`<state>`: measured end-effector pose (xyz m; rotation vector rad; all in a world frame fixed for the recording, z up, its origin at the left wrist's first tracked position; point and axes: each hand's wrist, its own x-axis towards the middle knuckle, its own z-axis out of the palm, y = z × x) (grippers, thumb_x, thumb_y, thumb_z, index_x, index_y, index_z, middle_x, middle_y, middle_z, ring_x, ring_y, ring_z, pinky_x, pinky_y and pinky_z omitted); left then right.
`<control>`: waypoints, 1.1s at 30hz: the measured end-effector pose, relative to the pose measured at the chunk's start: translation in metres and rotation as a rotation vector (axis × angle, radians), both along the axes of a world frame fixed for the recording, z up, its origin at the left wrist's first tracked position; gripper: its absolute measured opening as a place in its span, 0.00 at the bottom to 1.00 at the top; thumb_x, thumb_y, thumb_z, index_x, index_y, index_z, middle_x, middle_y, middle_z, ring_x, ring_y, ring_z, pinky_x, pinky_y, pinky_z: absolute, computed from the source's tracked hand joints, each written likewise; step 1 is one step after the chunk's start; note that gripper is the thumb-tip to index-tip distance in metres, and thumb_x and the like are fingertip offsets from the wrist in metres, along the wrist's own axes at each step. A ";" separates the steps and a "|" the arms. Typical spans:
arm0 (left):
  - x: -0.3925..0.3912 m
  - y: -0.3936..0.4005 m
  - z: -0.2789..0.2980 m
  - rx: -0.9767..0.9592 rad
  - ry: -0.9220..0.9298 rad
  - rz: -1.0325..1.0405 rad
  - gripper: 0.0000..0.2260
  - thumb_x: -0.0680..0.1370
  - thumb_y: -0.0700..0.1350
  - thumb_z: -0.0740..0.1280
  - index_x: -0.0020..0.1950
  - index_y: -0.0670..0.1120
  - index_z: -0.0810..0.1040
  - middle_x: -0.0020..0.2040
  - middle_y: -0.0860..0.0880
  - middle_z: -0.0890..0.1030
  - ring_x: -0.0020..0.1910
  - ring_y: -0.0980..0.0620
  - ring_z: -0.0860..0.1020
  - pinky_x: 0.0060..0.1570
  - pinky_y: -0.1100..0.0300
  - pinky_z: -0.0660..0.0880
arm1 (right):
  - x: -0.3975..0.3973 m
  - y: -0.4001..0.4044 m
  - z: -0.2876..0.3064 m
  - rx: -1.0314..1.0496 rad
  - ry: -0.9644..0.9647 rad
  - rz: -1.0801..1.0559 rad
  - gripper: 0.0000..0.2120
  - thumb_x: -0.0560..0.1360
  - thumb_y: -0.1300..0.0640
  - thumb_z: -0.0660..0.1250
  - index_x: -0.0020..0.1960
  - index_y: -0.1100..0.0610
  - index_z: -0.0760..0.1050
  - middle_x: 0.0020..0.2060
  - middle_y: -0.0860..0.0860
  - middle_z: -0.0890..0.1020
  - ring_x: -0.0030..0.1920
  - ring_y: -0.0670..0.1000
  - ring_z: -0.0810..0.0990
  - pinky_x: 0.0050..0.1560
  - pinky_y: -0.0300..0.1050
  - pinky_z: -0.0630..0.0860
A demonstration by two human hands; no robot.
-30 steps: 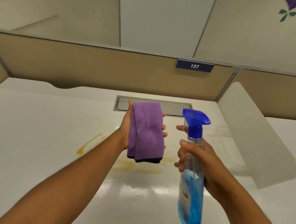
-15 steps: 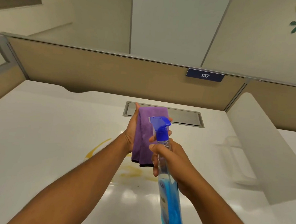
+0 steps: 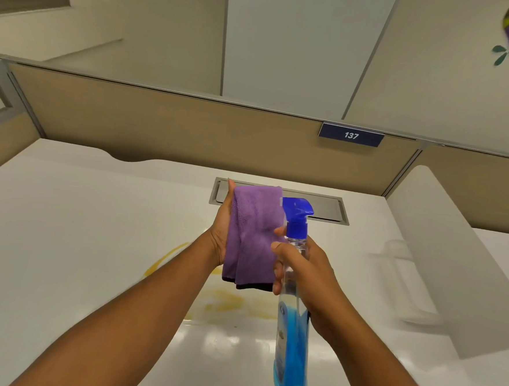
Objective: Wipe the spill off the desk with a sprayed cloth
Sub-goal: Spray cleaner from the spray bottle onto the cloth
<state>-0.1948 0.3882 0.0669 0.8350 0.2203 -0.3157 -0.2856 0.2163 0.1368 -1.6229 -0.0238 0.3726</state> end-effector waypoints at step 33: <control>0.002 0.011 0.002 -0.171 -0.175 -0.268 0.56 0.72 0.82 0.47 0.84 0.39 0.64 0.59 0.38 0.82 0.61 0.35 0.77 0.78 0.25 0.56 | -0.032 0.008 -0.023 -0.078 0.058 0.133 0.18 0.68 0.40 0.71 0.53 0.49 0.78 0.34 0.51 0.82 0.32 0.52 0.82 0.40 0.47 0.85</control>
